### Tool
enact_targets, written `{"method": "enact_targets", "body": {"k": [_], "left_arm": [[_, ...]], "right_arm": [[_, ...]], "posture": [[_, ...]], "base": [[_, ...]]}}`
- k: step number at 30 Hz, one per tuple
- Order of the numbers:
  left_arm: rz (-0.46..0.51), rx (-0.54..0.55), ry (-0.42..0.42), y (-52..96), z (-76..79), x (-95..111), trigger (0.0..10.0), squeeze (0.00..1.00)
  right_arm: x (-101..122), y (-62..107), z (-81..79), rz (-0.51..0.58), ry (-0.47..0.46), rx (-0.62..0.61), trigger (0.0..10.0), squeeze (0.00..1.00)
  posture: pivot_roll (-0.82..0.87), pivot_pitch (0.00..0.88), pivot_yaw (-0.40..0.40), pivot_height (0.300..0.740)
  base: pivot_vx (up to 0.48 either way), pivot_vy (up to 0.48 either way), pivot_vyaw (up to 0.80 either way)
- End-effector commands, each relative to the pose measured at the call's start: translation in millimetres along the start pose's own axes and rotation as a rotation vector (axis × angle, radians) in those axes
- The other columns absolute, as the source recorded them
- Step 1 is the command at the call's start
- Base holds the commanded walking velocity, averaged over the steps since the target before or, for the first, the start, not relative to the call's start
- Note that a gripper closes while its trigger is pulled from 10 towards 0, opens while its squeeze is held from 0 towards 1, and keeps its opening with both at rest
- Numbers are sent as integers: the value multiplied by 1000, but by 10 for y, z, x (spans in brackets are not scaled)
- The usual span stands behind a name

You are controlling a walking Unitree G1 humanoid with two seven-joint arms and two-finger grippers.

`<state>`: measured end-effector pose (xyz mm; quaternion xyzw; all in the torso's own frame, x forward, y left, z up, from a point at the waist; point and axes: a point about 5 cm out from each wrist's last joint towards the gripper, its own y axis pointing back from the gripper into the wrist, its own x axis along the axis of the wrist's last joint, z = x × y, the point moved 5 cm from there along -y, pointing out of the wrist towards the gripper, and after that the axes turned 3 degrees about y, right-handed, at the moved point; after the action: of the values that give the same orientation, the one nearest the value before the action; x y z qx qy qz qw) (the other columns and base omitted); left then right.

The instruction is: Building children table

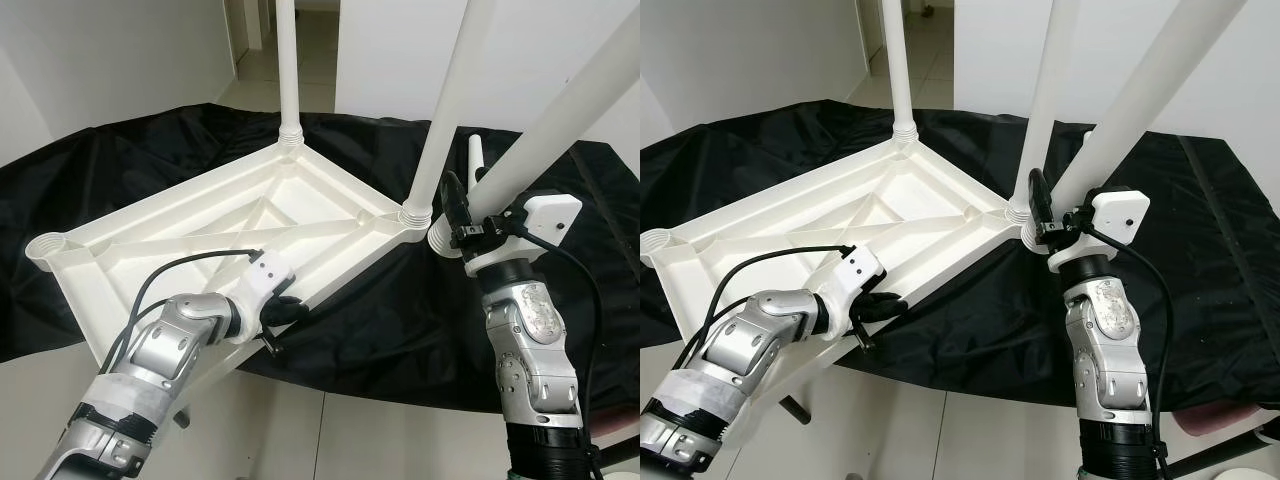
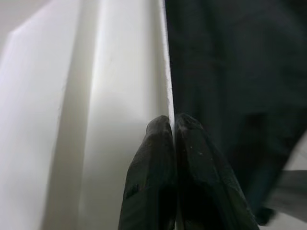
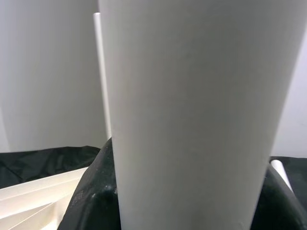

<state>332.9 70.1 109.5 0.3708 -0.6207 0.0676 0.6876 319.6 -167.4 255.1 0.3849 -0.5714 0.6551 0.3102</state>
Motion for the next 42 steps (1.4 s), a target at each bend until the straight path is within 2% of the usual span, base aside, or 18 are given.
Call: {"method": "enact_targets", "body": {"k": [1, 7, 12, 14, 18, 20, 23, 24, 26, 27, 28, 29, 30, 40, 41, 42], "left_arm": [[-22, 47, -17, -7, -40, -16, 0, 0], [-9, 84, -17, -51, -80, 40, 0, 0], [34, 162, 2, -128, -198, 192, 0, 0], [78, 237, 24, -213, -304, 353, 0, 0], [94, 273, 31, -247, -348, 417, 0, 0], [138, 355, 67, -314, -470, 585, 0, 0], [158, 388, 81, -351, -515, 673, 0, 0], [170, 434, 91, -411, -566, 775, 0, 0], [170, 434, 91, -411, -566, 775, 0, 0], [171, 451, 101, -434, -580, 801, 588, 0], [171, 451, 101, -434, -580, 801, 588, 0], [178, 469, 99, -453, -593, 841, 8549, 0], [187, 476, 101, -463, -600, 872, 10000, 0], [227, 423, 93, -509, -533, 970, 10000, 0], [255, 404, 117, -506, -513, 999, 10000, 1000], [268, 394, 135, -502, -504, 1021, 10000, 1000]], "right_arm": [[40, 13, 23, 9, 3, -10, 10000, 0], [43, 21, 27, 8, 3, -17, 10000, 0], [43, 21, 25, 11, 0, -24, 10000, 0], [44, 15, 18, 14, -4, -29, 10000, 0], [44, 13, 17, 15, -7, -32, 10000, 0], [47, 9, 11, 19, -9, -38, 10000, 0], [47, 7, 8, 20, -11, -41, 10000, 0], [46, 2, 4, 21, -15, -47, 10000, 0], [46, 2, 4, 21, -15, -47, 10000, 0], [46, 0, 1, 22, -17, -50, 10000, 0], [46, 0, 1, 22, -17, -50, 10000, 0], [45, 3, 2, 22, -17, -54, 10000, 0], [43, 8, 3, 21, -17, -57, 10000, 0], [32, 32, 19, 18, -19, -72, 10000, 0], [29, 27, 14, 19, -21, -72, 10000, 0], [27, 23, 7, 19, -23, -70, 10000, 0]], "posture": [[-56, 45, 31, 740], [-57, 48, 37, 740], [-56, 48, 41, 740], [-58, 47, 47, 740], [-58, 46, 47, 740], [-59, 46, 54, 740], [-60, 46, 55, 740], [-62, 47, 58, 740], [-62, 47, 58, 740], [-65, 49, 63, 740], [-65, 49, 63, 740], [-67, 48, 67, 740], [-69, 48, 69, 740], [-61, 51, 75, 740], [-57, 52, 75, 740], [-56, 52, 74, 740]], "base": [[0, 0, 0], [0, 0, 0], [0, 0, 0], [0, 0, 0], [0, 0, 0], [0, 0, 0], [0, 0, 0], [0, 0, 0], [0, 0, 0], [0, 0, 0], [0, 0, 0], [0, 0, 0], [0, 0, 0], [0, 0, 0], [0, 0, 0], [0, 0, 0]]}}
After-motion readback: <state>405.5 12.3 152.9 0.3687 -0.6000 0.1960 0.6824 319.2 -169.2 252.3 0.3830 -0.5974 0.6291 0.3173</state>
